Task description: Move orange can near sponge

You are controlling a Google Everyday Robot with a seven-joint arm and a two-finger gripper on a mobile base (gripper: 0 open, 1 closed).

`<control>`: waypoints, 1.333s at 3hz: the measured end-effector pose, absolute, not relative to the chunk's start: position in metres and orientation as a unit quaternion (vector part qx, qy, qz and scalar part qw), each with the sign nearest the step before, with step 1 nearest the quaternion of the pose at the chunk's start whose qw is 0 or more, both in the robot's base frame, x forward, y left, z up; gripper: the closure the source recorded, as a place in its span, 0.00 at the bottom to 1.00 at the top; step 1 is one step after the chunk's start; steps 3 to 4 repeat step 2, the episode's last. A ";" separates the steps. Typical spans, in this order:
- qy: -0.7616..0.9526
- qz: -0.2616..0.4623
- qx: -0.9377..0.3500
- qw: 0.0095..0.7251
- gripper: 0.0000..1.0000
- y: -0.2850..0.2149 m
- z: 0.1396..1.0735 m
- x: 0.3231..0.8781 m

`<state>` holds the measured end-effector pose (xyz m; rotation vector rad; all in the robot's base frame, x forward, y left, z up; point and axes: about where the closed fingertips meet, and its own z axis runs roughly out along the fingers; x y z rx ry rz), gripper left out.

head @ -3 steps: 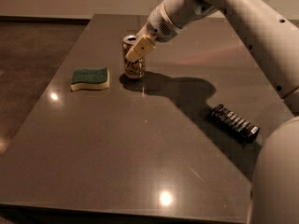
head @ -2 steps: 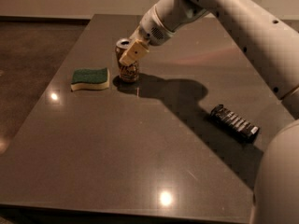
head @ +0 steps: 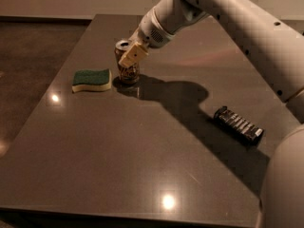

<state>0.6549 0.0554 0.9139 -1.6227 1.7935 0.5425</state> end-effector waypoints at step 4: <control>0.684 0.208 -0.620 0.324 0.00 0.058 0.912 0.655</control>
Offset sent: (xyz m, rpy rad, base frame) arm -0.0002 0.0019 -0.0016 -0.0004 0.0025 0.0032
